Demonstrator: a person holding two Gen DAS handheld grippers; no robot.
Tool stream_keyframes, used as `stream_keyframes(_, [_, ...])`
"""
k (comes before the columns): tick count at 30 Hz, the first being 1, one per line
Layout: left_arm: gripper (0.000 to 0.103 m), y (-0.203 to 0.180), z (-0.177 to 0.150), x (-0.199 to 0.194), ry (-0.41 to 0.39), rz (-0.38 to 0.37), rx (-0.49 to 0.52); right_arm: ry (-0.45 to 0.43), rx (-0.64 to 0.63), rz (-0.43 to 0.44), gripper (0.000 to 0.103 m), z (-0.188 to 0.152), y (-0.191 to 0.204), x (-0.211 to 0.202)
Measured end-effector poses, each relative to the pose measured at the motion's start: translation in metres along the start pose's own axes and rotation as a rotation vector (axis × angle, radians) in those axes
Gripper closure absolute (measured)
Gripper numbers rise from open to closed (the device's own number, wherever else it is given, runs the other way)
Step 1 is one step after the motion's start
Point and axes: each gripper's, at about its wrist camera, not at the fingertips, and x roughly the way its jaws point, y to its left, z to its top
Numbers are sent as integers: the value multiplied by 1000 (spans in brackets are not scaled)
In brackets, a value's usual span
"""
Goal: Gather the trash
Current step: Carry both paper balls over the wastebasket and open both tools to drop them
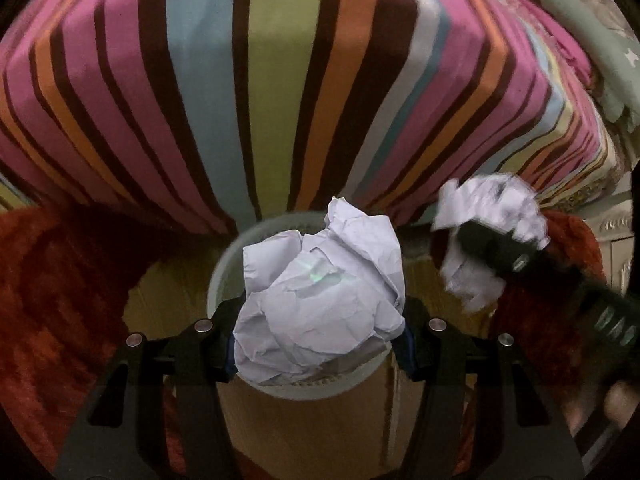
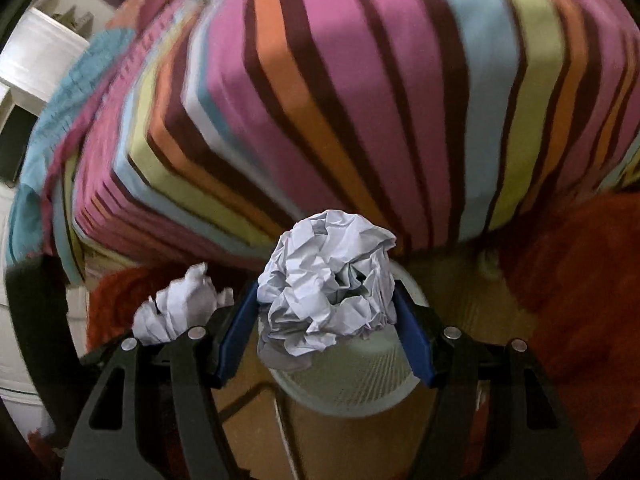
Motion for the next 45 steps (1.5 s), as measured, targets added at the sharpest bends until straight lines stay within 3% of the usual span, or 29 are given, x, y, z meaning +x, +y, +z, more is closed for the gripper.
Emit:
stream_keyframes(8, [46, 11, -7, 40, 170, -15, -80, 182, 118, 23, 40, -5, -15, 47])
stream_keyframes(19, [46, 19, -12, 77, 332, -23, -166, 320, 194, -4, 40, -7, -25, 84])
stream_keyframes(23, [45, 23, -11, 80, 357, -20, -186, 359, 186, -28, 40, -9, -26, 94])
stream_keyframes(25, [38, 26, -11, 83, 372, -14, -203, 372, 181, -37, 39, -10, -25, 100])
stream_keyframes(27, [26, 29, -12, 87, 383, 0, -218, 396, 178, -55, 33, -11, -24, 105])
stream_keyframes(30, [18, 32, -13, 89, 394, 19, -237, 404, 200, -96, 18, -13, -29, 107])
stream_keyframes(31, [17, 33, -13, 89, 393, 18, -239, 403, 211, -100, 12, -13, -31, 106])
stream_keyframes(45, [17, 32, -10, 91, 369, 25, -239, 363, 278, -105, 8, -14, -43, 102])
